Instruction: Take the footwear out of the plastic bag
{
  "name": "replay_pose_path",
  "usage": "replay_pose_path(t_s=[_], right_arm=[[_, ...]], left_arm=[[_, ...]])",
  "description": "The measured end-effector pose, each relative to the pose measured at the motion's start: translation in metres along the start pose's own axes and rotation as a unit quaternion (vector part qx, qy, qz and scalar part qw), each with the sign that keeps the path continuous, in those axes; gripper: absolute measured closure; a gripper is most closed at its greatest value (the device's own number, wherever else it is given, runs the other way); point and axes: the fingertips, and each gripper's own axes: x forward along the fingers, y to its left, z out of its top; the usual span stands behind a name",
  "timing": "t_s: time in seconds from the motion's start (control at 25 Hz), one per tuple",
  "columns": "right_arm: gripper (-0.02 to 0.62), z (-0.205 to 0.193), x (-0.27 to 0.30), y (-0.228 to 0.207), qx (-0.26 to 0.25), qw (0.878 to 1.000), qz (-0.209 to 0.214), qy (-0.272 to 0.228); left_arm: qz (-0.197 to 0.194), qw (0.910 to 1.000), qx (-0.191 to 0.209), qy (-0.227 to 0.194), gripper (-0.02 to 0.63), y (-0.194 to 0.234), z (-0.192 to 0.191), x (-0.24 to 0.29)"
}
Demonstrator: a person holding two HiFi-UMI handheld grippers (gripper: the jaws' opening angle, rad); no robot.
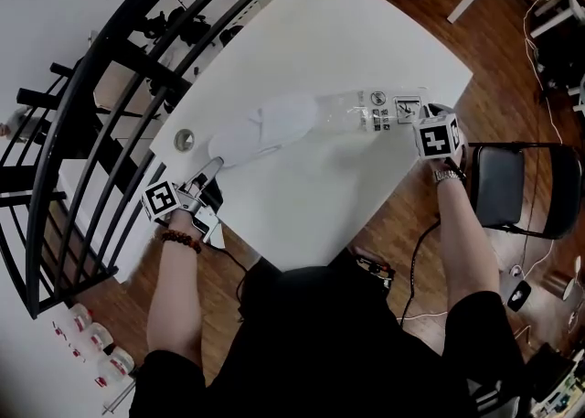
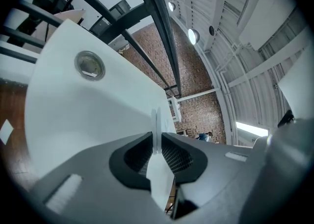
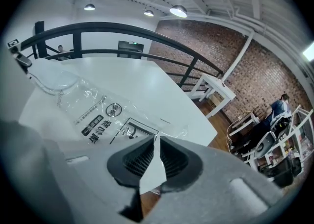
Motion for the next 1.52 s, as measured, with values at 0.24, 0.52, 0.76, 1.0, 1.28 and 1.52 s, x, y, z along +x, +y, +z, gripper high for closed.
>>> replay_pose_path(t_s=[0.24, 0.52, 0.76, 1.0, 1.28, 1.52], right_arm=[[0.564, -0.007, 0.002, -0.003, 0.019, 1.0, -0.008, 0.008], [0.492, 0.002, -0.003, 0.009, 0.002, 1.0, 0.016, -0.018], [0.482, 0.019, -0.015, 0.013, -0.022, 0.996, 0.034, -0.076], [0.482, 0.032, -0.039, 0.033, -0.03, 0.992, 0.056, -0.11], [0.483, 0.045, -0.073, 0.059, -0.043, 0.984, 0.08, -0.152], [0.514, 0.053, -0.115, 0.096, -0.044, 0.977, 0.098, -0.186]], left_arm=[[-0.002, 0.9999, -0.002, -0.016, 0.531, 0.006, -0.003, -0.011], [0.123, 0.9888, 0.076, 0.039, 0.395, 0.043, -0.023, -0.021], [0.201, 0.9658, 0.142, 0.081, 0.348, 0.05, -0.04, -0.024], [0.227, 0.9573, 0.158, 0.084, 0.353, 0.05, -0.051, -0.033], [0.22, 0.9546, 0.188, 0.069, 0.397, 0.033, -0.063, -0.032], [0.187, 0.9413, 0.269, 0.079, 0.477, -0.004, -0.072, -0.02]])
